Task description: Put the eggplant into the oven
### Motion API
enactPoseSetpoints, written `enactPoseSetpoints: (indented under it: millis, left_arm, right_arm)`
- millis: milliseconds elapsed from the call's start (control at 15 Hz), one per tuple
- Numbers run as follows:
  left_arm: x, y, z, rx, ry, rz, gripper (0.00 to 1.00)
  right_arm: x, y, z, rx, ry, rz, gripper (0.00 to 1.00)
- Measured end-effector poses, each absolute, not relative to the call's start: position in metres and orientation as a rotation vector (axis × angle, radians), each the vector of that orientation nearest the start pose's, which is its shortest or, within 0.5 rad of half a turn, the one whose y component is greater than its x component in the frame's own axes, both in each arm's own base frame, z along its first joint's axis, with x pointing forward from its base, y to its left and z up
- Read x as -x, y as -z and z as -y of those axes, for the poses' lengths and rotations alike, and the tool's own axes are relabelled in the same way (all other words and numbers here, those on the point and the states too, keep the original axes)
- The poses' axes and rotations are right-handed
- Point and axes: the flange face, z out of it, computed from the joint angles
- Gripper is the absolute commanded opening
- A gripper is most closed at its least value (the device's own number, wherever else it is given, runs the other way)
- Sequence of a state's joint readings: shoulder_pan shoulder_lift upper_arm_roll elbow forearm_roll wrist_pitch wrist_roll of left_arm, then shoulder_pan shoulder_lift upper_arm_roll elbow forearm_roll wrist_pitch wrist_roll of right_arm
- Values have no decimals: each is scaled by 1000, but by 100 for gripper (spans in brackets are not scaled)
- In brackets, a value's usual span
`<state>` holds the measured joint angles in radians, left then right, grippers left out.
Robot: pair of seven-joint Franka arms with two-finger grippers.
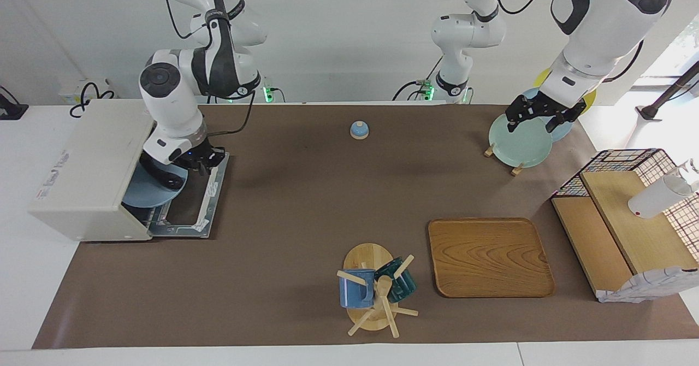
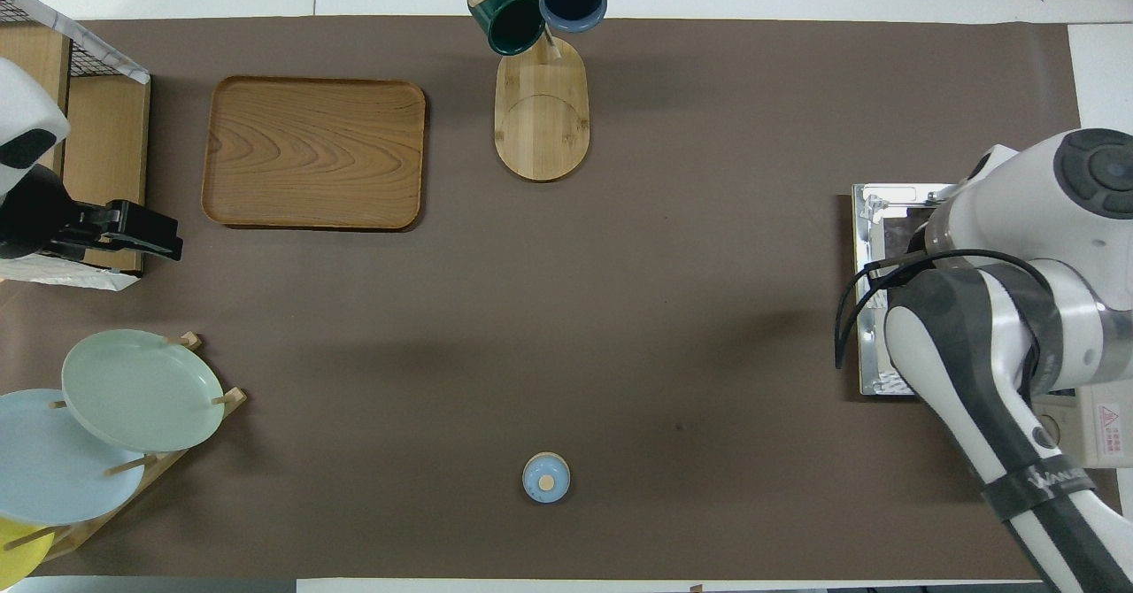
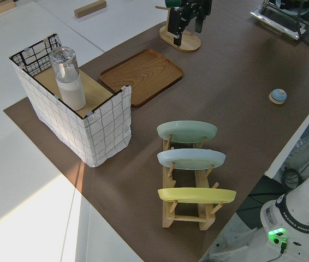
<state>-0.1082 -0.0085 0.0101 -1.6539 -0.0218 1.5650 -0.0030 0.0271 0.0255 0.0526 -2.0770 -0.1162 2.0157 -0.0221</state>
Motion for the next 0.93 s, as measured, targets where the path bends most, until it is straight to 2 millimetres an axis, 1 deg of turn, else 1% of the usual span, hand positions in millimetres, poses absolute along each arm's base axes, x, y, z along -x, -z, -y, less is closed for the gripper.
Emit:
enactPoseSetpoints:
  millis: [67, 200, 267, 333, 400, 600, 733, 933]
  left_arm:
    - [-545, -590, 56, 3153, -129, -149, 100]
    - [-545, -590, 56, 3153, -129, -149, 100]
    - [-545, -590, 56, 3153, -129, -149, 100]
    - [-545, -590, 56, 3153, -129, -149, 100]
    - [-545, -590, 56, 3153, -129, -149, 100]
    - [-545, -590, 56, 3153, -129, -149, 100]
    - [-545, -590, 56, 3153, -129, -149, 100]
    - [-545, -590, 56, 3153, -129, -149, 100]
  right_arm:
    - [-541, -401, -49, 3234, -108, 232, 0]
    - [-538, -375, -72, 3232, -71, 209, 0]
    - [-535, -362, -80, 3231, -74, 201, 0]
    - [-533, -351, -82, 3230, -82, 195, 0]
    - [-530, -343, -81, 3228, -81, 191, 0]
    - [-524, -322, -65, 3226, -95, 152, 0]
    - [-523, -315, -58, 3226, -114, 132, 0]
    - [-524, -303, -48, 3221, -89, 115, 0]
